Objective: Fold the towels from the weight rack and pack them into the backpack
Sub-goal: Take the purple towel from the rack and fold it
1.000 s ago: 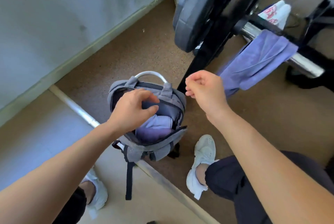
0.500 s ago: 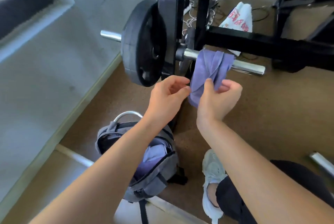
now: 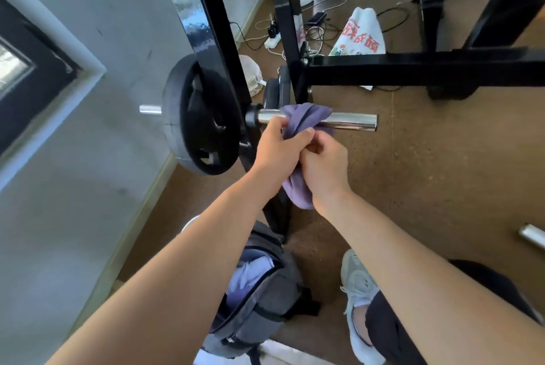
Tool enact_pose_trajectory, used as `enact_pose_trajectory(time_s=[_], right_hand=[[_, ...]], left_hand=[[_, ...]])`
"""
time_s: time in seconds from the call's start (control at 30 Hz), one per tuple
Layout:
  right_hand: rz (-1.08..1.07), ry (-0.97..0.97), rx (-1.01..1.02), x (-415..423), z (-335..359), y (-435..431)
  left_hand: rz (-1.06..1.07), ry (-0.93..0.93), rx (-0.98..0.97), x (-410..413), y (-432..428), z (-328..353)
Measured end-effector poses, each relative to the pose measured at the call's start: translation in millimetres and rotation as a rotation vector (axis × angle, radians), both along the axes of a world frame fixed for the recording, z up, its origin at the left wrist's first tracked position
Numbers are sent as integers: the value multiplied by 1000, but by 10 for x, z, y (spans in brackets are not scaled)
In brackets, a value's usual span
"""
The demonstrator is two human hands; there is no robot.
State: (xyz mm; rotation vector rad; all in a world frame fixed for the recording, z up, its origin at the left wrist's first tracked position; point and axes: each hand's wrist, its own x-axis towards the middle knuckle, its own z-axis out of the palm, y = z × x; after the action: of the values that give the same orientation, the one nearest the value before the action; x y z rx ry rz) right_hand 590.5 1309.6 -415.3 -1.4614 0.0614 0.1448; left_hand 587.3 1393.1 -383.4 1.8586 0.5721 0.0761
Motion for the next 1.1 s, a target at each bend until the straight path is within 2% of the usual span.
enact_pose_trajectory(time_s=[0.13,0.27,0.33,0.47,0.63,0.7,0.8,0.83,0.93,1.1], right_hand=[[122,-84,-187,-120,37,-100],[-88,-343,-335,-275,167,-243],[59,-465,-362,-318,203,-312],[481,-556,-455,-440,161,-365],[607,-627,-668,-869,135,-511],[712,-648,-772,-1104,123,-597],[903,-766,-799,-1507,58,-654],[963,-754,-781,-1627,34,-674],[1069,-505,-681,-1920,20,-747],[1130,-316,-554,-2252,-63,-838]], left_hand=[[-40,-30,5,-272,166,20],[-18,-31,77,-690,218,26],[-62,-20,114,-945,204,49],[-94,-46,184,-1497,199,137],[-89,-72,178,-2347,194,167],[-100,-67,174,-2685,150,119],[-107,-76,220,-3165,57,22],[-95,-89,238,-3302,34,-4],[-27,-105,297,-3638,31,-142],[17,1,197,-4130,-167,-471]])
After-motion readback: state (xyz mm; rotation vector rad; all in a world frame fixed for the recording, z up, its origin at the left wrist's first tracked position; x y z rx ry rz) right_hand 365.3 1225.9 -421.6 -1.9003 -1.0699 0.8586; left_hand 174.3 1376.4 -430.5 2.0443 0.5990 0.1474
